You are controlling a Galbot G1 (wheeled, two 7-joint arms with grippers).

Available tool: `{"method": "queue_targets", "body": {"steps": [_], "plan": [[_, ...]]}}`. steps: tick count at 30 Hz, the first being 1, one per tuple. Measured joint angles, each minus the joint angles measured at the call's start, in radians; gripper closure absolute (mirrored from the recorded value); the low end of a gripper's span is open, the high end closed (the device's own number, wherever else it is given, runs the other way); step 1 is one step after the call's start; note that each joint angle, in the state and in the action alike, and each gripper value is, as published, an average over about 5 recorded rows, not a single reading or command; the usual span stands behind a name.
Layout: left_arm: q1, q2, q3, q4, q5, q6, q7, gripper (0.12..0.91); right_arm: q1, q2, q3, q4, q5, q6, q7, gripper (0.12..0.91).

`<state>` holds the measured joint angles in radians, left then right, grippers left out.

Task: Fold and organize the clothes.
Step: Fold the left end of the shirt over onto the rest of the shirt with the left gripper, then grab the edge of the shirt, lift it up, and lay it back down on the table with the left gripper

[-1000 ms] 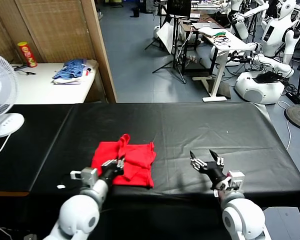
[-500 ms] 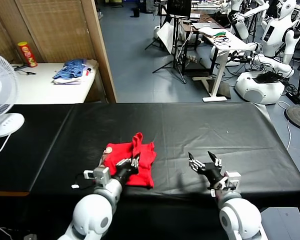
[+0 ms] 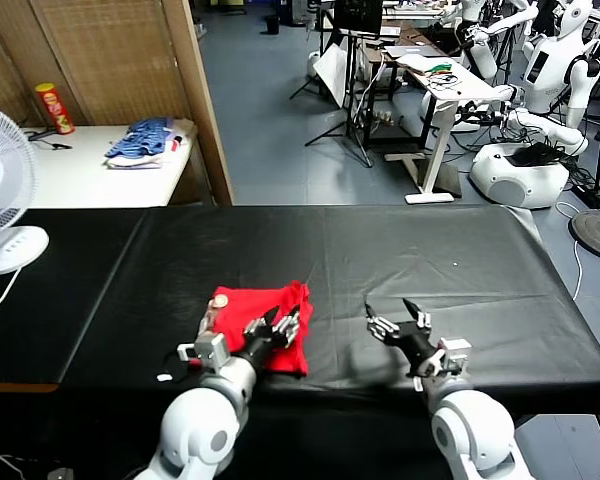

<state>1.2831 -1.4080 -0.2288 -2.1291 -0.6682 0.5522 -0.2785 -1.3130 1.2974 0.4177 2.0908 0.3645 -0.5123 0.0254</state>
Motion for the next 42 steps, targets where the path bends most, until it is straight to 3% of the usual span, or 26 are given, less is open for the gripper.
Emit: {"method": "queue_targets", "body": {"steps": [2, 4, 9, 18, 22, 26, 29, 34, 38, 42], "plan": [[0.003, -0.002, -0.008, -0.006, 0.015, -0.012, 0.015, 0.283, 0.015, -0.004, -0.021, -0.009, 0.000, 0.001, -0.013, 0.227], [0.011, 0.008, -0.024, -0.011, 0.047, -0.026, 0.036, 0.246, 0.032, -0.006, -0.049, -0.021, -0.002, 0.002, -0.027, 0.227], [0.041, 0.066, -0.082, -0.005, 0.148, -0.074, 0.091, 0.233, 0.084, 0.004, -0.136, -0.060, -0.036, 0.010, -0.053, 0.227], [0.093, 0.128, -0.206, 0.055, 0.206, -0.124, 0.123, 0.232, 0.175, 0.054, -0.295, -0.190, -0.252, -0.010, -0.003, 0.227], [0.093, 0.127, -0.234, 0.083, 0.205, -0.140, 0.132, 0.232, 0.184, 0.074, -0.320, -0.243, -0.381, -0.007, 0.005, 0.227], [0.085, 0.126, -0.256, 0.116, 0.177, -0.156, 0.139, 0.232, 0.187, 0.091, -0.323, -0.260, -0.426, -0.003, 0.009, 0.227], [0.083, 0.128, -0.274, 0.138, 0.119, -0.157, 0.142, 0.232, 0.178, 0.093, -0.318, -0.253, -0.405, 0.011, 0.009, 0.227], [0.086, 0.133, -0.308, 0.153, -0.023, -0.145, 0.142, 0.232, 0.154, 0.078, -0.284, -0.194, -0.291, 0.052, -0.012, 0.227], [0.083, 0.133, -0.334, 0.161, -0.135, -0.126, 0.127, 0.232, 0.131, 0.060, -0.248, -0.133, -0.182, 0.071, -0.025, 0.227], [0.080, 0.133, -0.357, 0.173, -0.259, -0.097, 0.108, 0.236, 0.106, 0.043, -0.215, -0.081, -0.126, 0.078, -0.028, 0.227]]}}
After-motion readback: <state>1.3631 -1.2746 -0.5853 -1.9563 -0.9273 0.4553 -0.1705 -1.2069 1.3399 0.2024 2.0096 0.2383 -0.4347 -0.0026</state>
